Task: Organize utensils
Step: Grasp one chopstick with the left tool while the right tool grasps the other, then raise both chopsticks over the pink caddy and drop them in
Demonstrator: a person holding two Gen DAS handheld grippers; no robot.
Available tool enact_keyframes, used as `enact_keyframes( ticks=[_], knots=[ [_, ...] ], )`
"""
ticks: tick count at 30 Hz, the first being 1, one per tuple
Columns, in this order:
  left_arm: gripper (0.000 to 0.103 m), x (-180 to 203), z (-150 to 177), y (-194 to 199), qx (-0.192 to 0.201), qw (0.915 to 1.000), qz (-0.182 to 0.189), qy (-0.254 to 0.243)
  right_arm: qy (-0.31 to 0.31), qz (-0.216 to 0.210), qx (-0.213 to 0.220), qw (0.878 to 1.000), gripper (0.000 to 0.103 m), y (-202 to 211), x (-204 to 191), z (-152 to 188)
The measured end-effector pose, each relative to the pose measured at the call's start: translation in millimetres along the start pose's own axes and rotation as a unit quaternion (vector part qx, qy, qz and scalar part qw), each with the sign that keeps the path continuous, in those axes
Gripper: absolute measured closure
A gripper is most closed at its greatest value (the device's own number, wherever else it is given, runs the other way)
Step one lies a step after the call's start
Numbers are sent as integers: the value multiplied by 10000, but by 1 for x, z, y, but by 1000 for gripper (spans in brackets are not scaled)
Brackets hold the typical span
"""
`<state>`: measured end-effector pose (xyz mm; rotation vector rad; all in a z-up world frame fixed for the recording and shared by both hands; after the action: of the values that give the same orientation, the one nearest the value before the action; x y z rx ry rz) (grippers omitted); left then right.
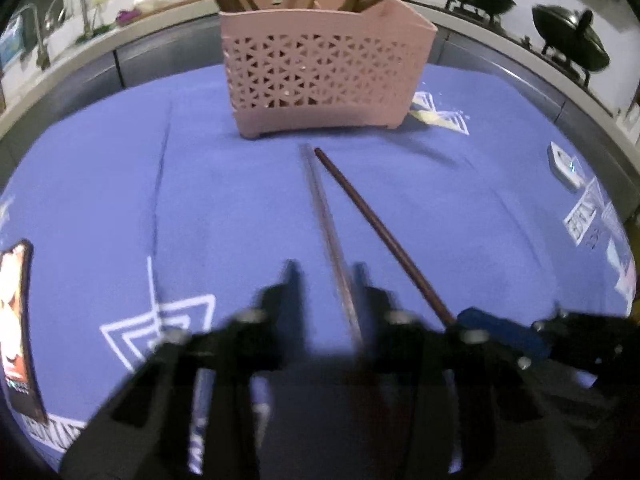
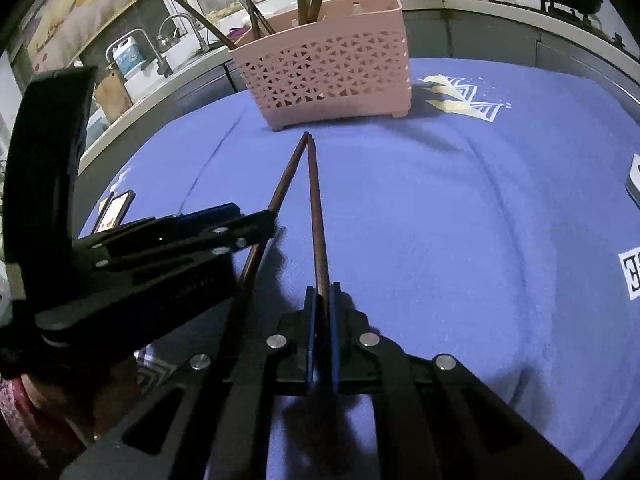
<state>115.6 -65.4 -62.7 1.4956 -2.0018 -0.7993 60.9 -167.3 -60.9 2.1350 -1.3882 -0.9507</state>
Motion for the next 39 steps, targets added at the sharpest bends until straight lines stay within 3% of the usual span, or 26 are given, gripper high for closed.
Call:
enact_keyframes(
  ticks=[10,18,24,26,28,30,39],
  knots=[
    [97,-22,21,19,-263,9994,245,-2,48,-131,-305,9994,95,3,8,-2],
    [97,-19,-13,-11,-235,9994,54,-241,132,-392,-553,9976,91,-42,-2,-54],
    [97,-25,-36,-29,-172,9996,148,-168,520,-516,-477,9962,89,-71,-13,-83],
    [98,-26,-39,-31,-130,9996,200,-159,524,-548,-451,9961,98,-75,-12,-85],
    [98,-27,-39,-30,-145,9995,252,-141,315,-681,-505,9959,98,-74,-9,-85],
    [99,-30,-42,-22,-91,9990,447,16,274,-795,-284,9961,98,-61,-11,-88],
    [98,-42,-87,87,1325,9880,750,256,654,-1177,1256,9829,98,35,-55,-122]
  ],
)
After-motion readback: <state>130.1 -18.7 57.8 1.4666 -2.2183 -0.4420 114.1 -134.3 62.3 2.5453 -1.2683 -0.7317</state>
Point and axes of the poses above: each gripper's, at about its wrist camera, not at the fingertips, and y roughly against the way its jaws point, x to its right, z to its underside, the point moved 6 cm from there along -y, roughly the way its jaws point, and after that the axes turned 6 degrees about x, right-handed, at the moved point
